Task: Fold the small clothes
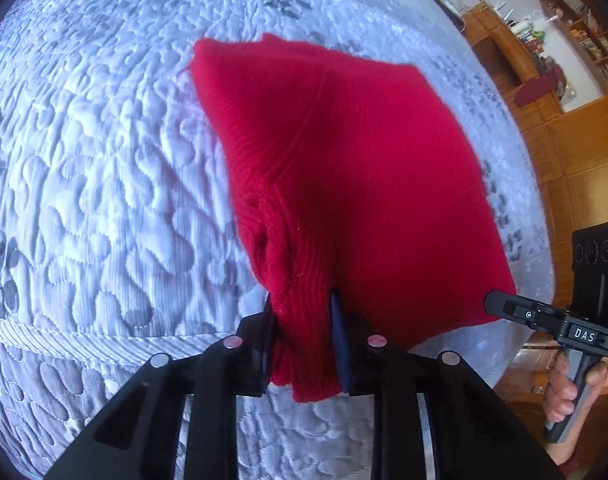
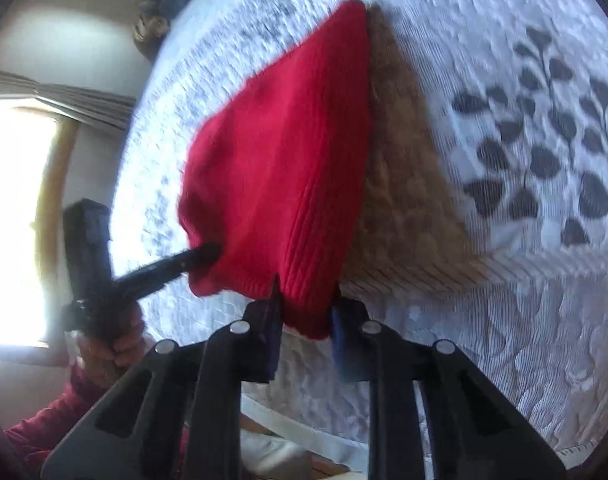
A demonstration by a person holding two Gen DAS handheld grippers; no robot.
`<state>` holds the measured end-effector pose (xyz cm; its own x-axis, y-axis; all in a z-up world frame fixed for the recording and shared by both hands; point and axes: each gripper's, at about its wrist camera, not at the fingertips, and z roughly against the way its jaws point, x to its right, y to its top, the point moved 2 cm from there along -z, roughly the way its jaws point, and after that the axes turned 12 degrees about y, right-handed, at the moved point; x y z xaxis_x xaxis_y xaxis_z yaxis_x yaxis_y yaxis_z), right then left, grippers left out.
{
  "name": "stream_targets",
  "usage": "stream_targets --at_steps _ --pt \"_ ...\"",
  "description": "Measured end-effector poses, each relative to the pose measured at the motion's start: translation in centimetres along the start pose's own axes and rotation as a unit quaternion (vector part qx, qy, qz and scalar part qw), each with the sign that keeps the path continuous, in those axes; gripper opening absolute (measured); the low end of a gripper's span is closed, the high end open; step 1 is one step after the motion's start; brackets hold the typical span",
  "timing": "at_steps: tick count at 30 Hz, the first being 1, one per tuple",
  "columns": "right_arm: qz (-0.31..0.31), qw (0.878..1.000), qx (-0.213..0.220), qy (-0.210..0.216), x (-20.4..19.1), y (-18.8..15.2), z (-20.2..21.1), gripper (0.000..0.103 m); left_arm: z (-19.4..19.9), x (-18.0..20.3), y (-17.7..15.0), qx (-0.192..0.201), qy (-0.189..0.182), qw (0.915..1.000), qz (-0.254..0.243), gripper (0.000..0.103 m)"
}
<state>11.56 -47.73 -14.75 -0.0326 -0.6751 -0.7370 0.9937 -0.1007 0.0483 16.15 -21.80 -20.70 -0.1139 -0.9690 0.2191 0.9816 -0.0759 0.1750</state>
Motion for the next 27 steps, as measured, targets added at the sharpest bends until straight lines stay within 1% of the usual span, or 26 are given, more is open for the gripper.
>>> stream_targets --at_steps 2,4,7,8,9,10,11,12,13,15,16,18,20,21,24,25,27 --pt "-0.011 1.000 -0.006 -0.022 1.2 -0.3 -1.2 0.020 -1.2 -0.4 -0.3 -0.004 0.005 1.0000 0.003 0.030" --pt "-0.024 1.000 -0.003 -0.020 2.5 -0.7 -2.1 0.021 -1.6 -0.6 -0.5 0.003 0.001 1.0000 0.000 0.030" --pt "-0.032 0.999 0.011 -0.006 3.2 -1.4 -2.0 0.022 -1.0 -0.4 -0.9 0.017 0.008 0.9997 -0.015 0.033" --pt "-0.029 0.999 0.015 -0.007 3.1 -1.6 -1.8 0.028 -0.8 -0.3 -0.9 0.024 0.014 0.9994 -0.020 0.039" --pt "-0.019 0.999 0.023 -0.015 2.6 -1.9 -1.4 0.030 -0.4 -0.1 -1.1 0.034 0.028 0.9988 -0.023 0.045" --pt "-0.008 0.999 0.029 -0.030 2.5 -2.7 -0.3 0.040 -0.1 0.2 -1.3 0.042 0.044 0.9978 -0.024 0.058" --pt "0.001 0.998 0.034 -0.047 2.2 -3.2 0.4 0.053 0.1 0.6 -1.4 0.050 0.060 0.9967 -0.024 0.064" --pt "0.015 0.996 0.041 -0.074 1.5 -3.7 0.9 0.060 0.5 0.7 -1.6 0.058 0.074 0.9953 -0.024 0.070" --pt "0.032 0.992 0.051 -0.114 0.7 -4.2 1.3 0.067 0.9 0.8 -2.1 0.068 0.092 0.9931 -0.026 0.073" --pt "0.054 0.982 0.065 -0.170 -0.6 -5.3 2.0 0.072 2.1 0.9 -3.1 0.088 0.116 0.9888 -0.031 0.077" --pt "0.059 0.978 0.071 -0.186 -1.1 -6.0 2.4 0.076 2.6 0.7 -3.6 0.095 0.122 0.9875 -0.031 0.081" --pt "0.068 0.975 0.083 -0.196 -1.9 -7.0 2.9 0.079 3.7 0.6 -4.7 0.108 0.134 0.9848 -0.026 0.083" --pt "0.069 0.973 0.092 -0.200 -2.8 -8.1 3.3 0.086 4.8 0.9 -5.6 0.117 0.144 0.9823 -0.024 0.085" --pt "0.067 0.972 0.096 -0.205 -3.6 -8.0 3.1 0.087 5.2 1.0 -5.9 0.120 0.151 0.9810 -0.024 0.085" --pt "0.073 0.969 0.102 -0.213 -5.0 -9.2 3.4 0.090 6.8 1.8 -6.9 0.130 0.163 0.9776 -0.029 0.087" --pt "0.074 0.969 0.103 -0.214 -6.1 -8.7 2.7 0.090 7.6 1.9 -7.3 0.134 0.165 0.9767 -0.027 0.088" --pt "0.079 0.967 0.102 -0.218 -7.1 -9.1 3.0 0.090 8.4 2.0 -7.8 0.140 0.164 0.9762 -0.019 0.088"
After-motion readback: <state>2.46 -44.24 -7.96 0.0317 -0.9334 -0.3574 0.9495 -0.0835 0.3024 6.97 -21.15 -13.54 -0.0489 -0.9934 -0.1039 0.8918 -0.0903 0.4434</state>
